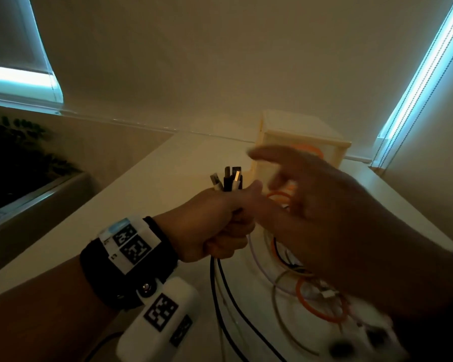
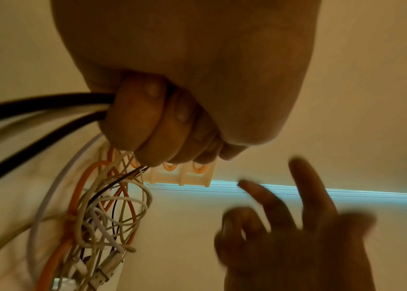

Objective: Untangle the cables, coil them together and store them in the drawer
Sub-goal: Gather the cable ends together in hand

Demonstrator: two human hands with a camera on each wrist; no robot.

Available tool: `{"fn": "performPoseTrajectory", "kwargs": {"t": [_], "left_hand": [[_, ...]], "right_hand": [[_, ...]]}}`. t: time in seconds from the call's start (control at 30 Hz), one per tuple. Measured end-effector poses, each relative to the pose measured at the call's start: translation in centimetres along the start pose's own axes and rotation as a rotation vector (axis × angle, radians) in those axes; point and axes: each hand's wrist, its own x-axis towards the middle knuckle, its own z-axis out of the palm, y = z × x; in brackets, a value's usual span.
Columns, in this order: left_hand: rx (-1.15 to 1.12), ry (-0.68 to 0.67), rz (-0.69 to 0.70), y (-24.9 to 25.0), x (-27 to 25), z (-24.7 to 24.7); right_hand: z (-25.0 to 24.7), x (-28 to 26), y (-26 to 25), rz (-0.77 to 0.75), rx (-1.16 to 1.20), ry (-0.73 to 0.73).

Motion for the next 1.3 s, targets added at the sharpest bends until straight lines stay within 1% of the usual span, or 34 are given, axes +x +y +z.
{"fn": "performPoseTrajectory", "kwargs": {"t": [0.03,0.07,0.1,0.13,0.2,0.27,0.33,0.4,0.47,0.53,0.6,0.63,0.67,0.7,0.77,0.8,0.87,0.93,1.0,1.07,1.13,1.2,1.23,1.3], "left_hand": [[0.016,0.0,0.015,0.1,-0.2,0.0],[0.03,0.004,0.028,0.1,-0.4,0.0],[0.053,0.02,0.037,0.1,-0.5,0.0],[0.072,0.041,0.04,0.2,-0.6,0.0],[0.123,0.073,0.051,0.2,-0.4,0.0],[0.129,0.097,0.085,-0.1,-0.3,0.1],[0.071,0.13,0.125,-0.1,-0.1,0.1],[-0.021,0.169,0.128,-0.2,0.2,0.1],[-0.079,0.207,0.107,0.0,0.2,-0.2],[-0.103,0.237,0.091,0.3,0.0,-0.7],[-0.153,0.237,0.109,0.8,-0.4,-1.2],[-0.191,0.238,0.125,1.1,-0.5,-1.4],[-0.229,0.238,0.139,1.4,-0.6,-1.7],[-0.26,0.234,0.151,1.7,-0.6,-1.8],[-0.304,0.233,0.173,2.0,-0.4,-2.1],[-0.32,0.244,0.177,2.0,-0.2,-2.2],[-0.325,0.238,0.168,1.6,0.1,-2.0],[-0.29,0.199,0.146,1.2,0.3,-1.7],[-0.239,0.16,0.106,0.9,0.3,-1.3],[-0.224,0.118,0.077,0.7,0.0,-0.9],[-0.245,0.087,0.095,0.9,0.1,-0.6],[-0.279,0.113,0.129,1.3,0.3,-1.1],[-0.297,0.148,0.147,1.5,0.2,-1.8],[-0.309,0.249,0.182,2.0,0.0,-3.7]], "right_hand": [[0.4,1.2,0.0,0.021,-0.066,-0.008],[0.7,2.3,0.0,0.008,-0.123,-0.008],[1.0,3.7,-0.1,-0.024,-0.193,-0.029],[1.4,5.1,0.0,-0.088,-0.266,-0.06],[1.4,7.0,0.4,-0.153,-0.31,-0.174],[1.4,7.8,0.9,-0.219,-0.319,-0.231],[1.5,8.5,0.8,-0.26,-0.329,-0.188],[2.0,9.2,0.8,-0.25,-0.33,-0.157],[2.7,9.4,0.7,-0.174,-0.27,-0.156],[3.3,9.4,0.8,-0.074,-0.174,-0.078],[4.1,8.9,0.5,0.1,-0.027,0.062],[4.5,8.3,0.0,0.224,0.117,0.099],[4.9,7.7,-0.4,0.361,0.32,0.09],[5.6,6.8,-0.5,0.499,0.569,0.031],[6.7,4.1,-0.6,0.714,1.062,-0.14],[7.3,2.7,-0.8,0.782,1.202,-0.211],[8.6,0.6,-1.2,0.813,1.288,-0.275],[9.7,-0.4,-1.3,0.802,1.283,-0.243],[10.1,-0.9,-1.7,0.813,1.286,-0.244],[9.9,-1.6,-1.7,0.834,1.372,-0.29],[9.3,-2.5,-1.5,0.84,1.467,-0.289],[8.9,-3.2,-1.6,0.857,1.492,-0.265],[8.9,-3.6,-1.7,0.889,1.494,-0.265],[9.0,-5.7,-1.2,0.935,1.483,-0.318]]}}
